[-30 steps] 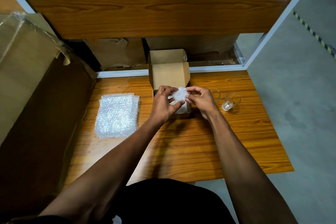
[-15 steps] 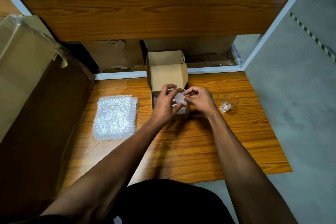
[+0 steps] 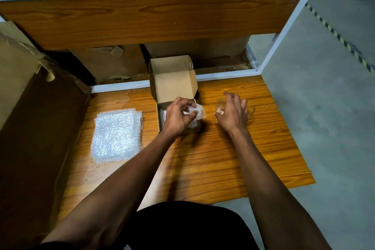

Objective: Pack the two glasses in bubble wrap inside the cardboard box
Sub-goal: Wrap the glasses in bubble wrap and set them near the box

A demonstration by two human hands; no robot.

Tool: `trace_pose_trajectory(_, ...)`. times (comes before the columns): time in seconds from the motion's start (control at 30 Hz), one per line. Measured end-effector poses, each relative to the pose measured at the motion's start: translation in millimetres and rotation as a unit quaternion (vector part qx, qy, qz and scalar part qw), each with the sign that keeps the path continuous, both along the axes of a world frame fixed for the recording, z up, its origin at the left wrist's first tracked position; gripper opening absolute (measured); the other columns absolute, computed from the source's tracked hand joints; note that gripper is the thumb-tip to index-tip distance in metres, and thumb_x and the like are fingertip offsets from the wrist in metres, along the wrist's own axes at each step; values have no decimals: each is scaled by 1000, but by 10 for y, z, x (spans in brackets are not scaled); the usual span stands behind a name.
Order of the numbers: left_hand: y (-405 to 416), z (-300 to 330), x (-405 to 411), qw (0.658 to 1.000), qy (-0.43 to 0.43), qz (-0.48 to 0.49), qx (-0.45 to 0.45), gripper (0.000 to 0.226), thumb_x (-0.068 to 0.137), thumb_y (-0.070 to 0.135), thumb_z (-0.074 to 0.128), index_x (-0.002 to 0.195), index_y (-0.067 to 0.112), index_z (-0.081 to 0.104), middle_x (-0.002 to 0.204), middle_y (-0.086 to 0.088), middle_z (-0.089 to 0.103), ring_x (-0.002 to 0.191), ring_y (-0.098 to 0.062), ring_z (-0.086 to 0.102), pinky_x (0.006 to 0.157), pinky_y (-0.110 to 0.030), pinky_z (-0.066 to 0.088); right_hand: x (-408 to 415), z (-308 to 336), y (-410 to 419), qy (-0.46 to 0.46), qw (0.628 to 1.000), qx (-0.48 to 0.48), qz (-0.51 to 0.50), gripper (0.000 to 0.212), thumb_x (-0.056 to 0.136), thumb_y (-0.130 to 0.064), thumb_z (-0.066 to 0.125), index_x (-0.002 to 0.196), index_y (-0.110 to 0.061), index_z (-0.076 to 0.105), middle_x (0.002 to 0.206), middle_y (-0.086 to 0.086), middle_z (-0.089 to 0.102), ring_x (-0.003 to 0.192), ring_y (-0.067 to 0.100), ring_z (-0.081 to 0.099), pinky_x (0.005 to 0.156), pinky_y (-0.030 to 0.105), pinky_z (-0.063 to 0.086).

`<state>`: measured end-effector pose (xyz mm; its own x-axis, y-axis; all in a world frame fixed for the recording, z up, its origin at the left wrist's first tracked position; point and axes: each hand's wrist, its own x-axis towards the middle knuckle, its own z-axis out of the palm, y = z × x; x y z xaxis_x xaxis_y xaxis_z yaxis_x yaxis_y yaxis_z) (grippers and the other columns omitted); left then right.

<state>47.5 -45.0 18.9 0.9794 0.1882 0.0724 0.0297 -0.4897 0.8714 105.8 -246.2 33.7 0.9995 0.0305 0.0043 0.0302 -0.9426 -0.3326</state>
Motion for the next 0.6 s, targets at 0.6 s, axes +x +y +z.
trace_pose_trajectory(0.6, 41, -17, 38, 998, 17, 41, -36, 21, 86, 18, 87, 102, 26, 75, 113, 7, 67, 91, -7, 66, 68, -9, 49, -178, -125, -49, 49, 995, 34, 80, 70, 88, -29, 82, 147, -7, 51, 139, 13, 50, 129, 33, 50, 102, 38, 47)
